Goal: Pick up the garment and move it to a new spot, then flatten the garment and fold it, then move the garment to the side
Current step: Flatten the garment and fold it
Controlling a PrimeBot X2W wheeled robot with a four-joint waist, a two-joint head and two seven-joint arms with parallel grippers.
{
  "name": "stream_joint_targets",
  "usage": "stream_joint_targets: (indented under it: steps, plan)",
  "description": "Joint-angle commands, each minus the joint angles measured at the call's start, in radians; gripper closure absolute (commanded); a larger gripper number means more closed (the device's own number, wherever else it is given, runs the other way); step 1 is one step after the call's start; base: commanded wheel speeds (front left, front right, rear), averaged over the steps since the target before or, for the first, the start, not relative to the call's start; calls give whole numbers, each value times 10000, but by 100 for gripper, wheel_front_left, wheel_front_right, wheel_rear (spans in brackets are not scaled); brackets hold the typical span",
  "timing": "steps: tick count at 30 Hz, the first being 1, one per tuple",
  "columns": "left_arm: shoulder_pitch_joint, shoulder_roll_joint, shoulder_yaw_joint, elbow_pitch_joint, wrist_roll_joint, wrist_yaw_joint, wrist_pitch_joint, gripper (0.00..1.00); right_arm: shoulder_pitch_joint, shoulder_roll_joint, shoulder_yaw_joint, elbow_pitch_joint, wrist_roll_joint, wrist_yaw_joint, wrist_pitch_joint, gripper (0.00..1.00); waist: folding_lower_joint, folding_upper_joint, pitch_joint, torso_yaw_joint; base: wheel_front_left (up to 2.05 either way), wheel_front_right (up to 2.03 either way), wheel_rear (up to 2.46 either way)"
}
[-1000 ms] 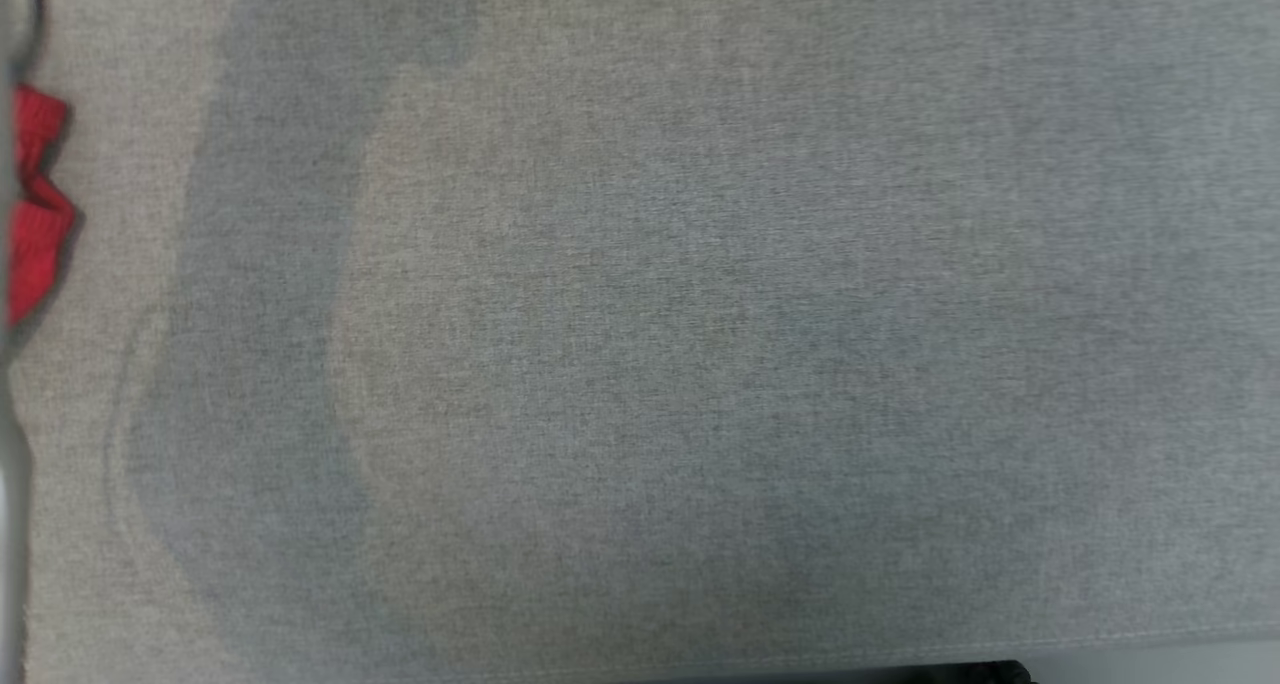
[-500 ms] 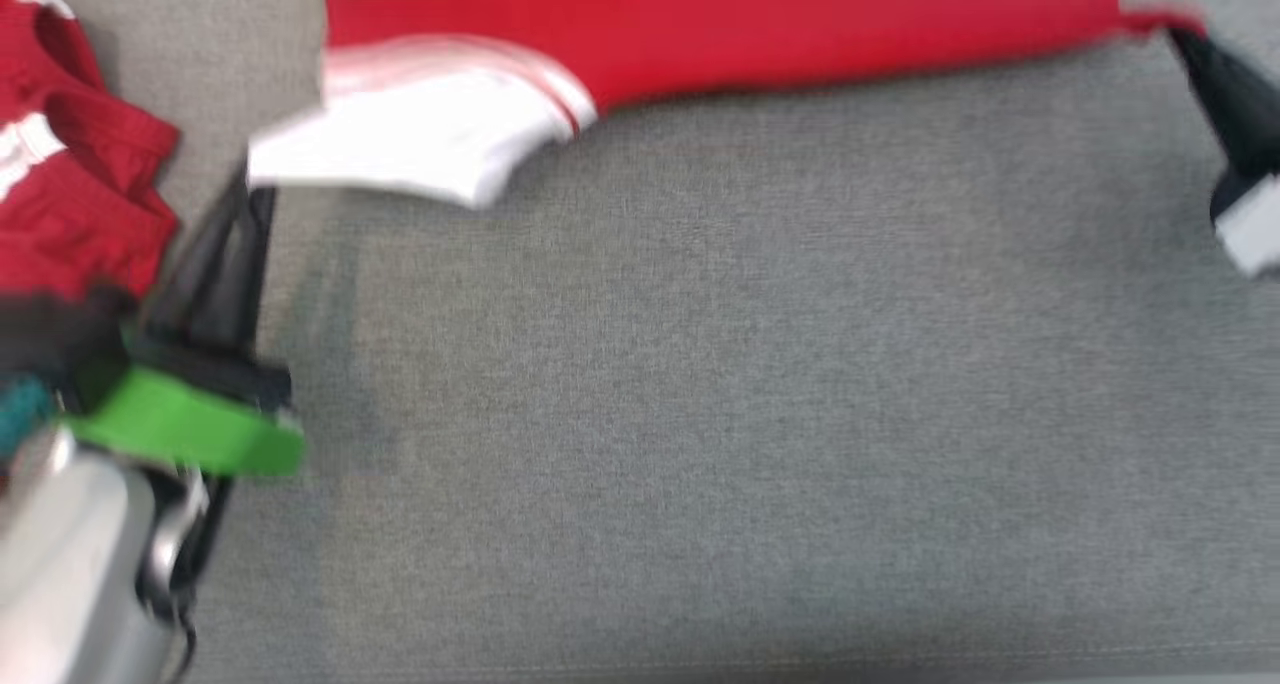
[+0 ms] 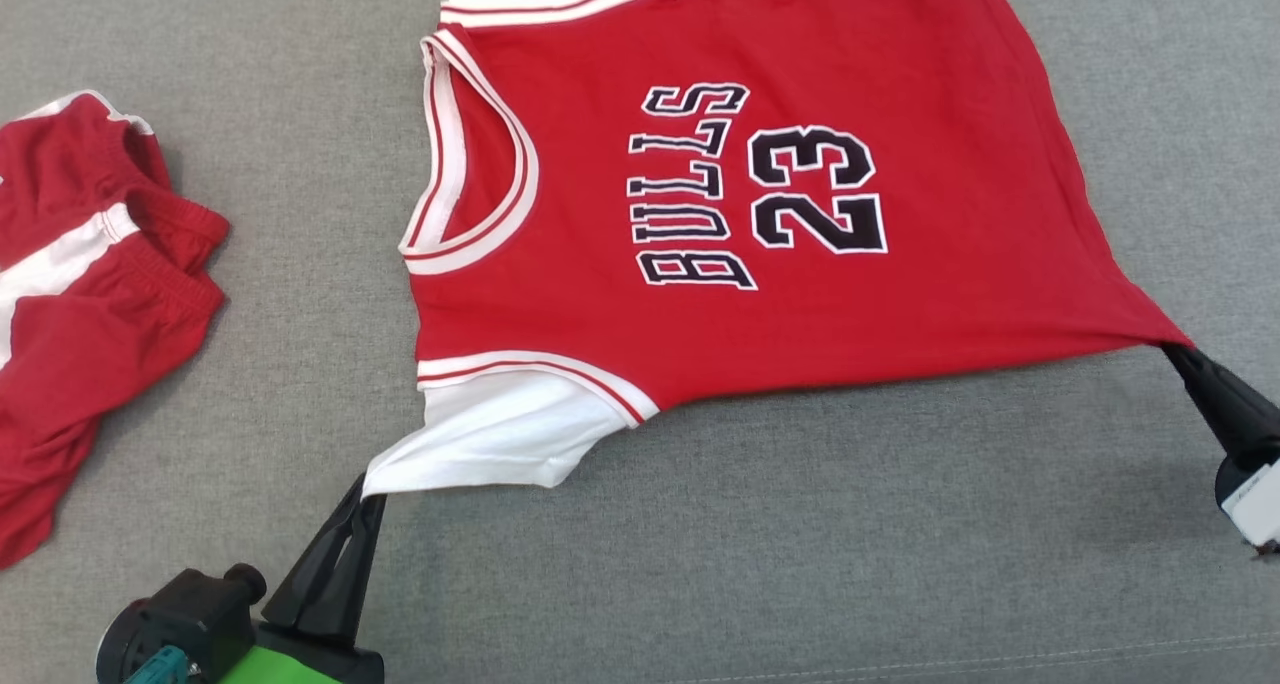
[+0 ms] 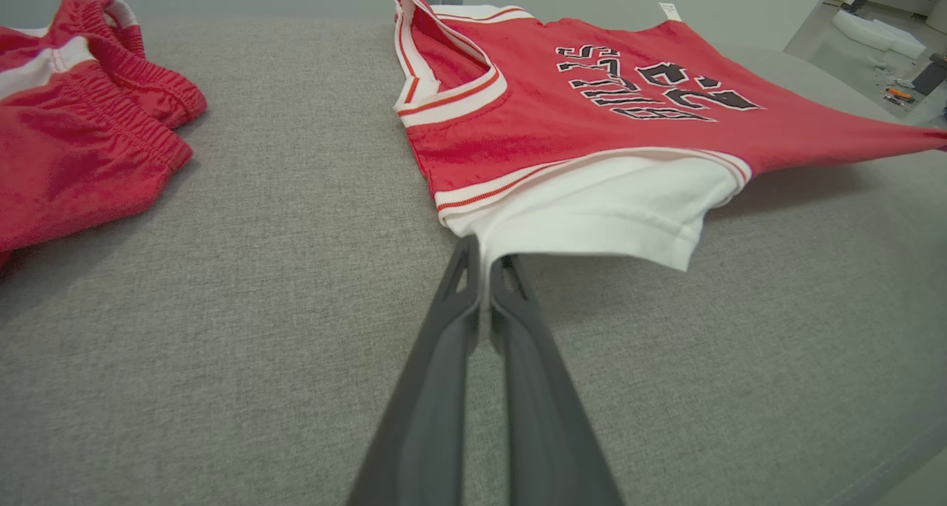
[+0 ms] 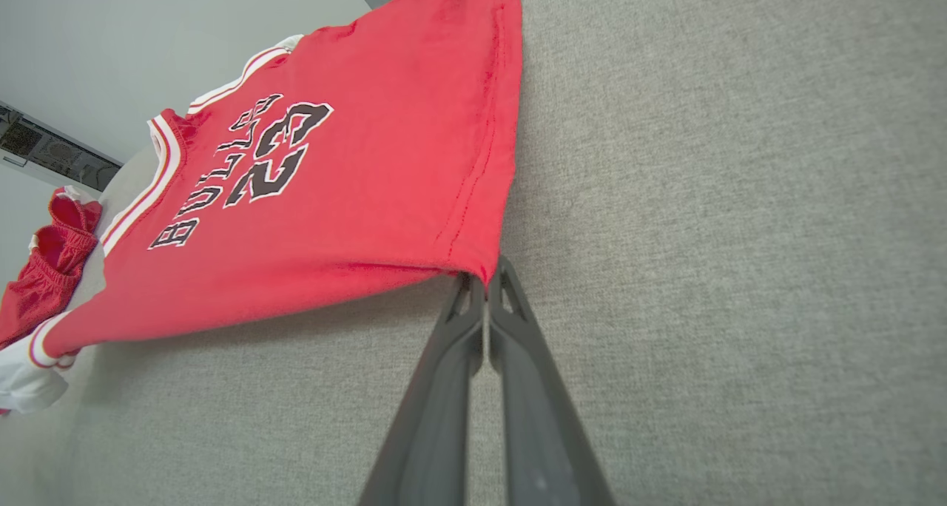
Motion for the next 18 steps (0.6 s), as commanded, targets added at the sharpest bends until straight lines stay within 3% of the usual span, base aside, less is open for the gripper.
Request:
stream_joint_targets:
  steps: [1, 11, 18]
  plan:
    - [282, 73, 26, -105, -50, 145, 59, 100, 385, -10, -57, -45, 114, -17, -56, 100, 1, 0, -403, -59, 0, 0, 0]
    - [1350, 566, -316, -1419, -261, 651, 1221, 100, 2065, -339, -497, -685, 107, -16, 23, 100, 1, 0, -1011, -93, 0, 0, 0]
    - [889, 539, -272, -1793, -522, 928, 2028, 100, 1889, -99, -836, -565, 25, -16, 806, 100, 1, 0, -1171, -199, 0, 0, 0]
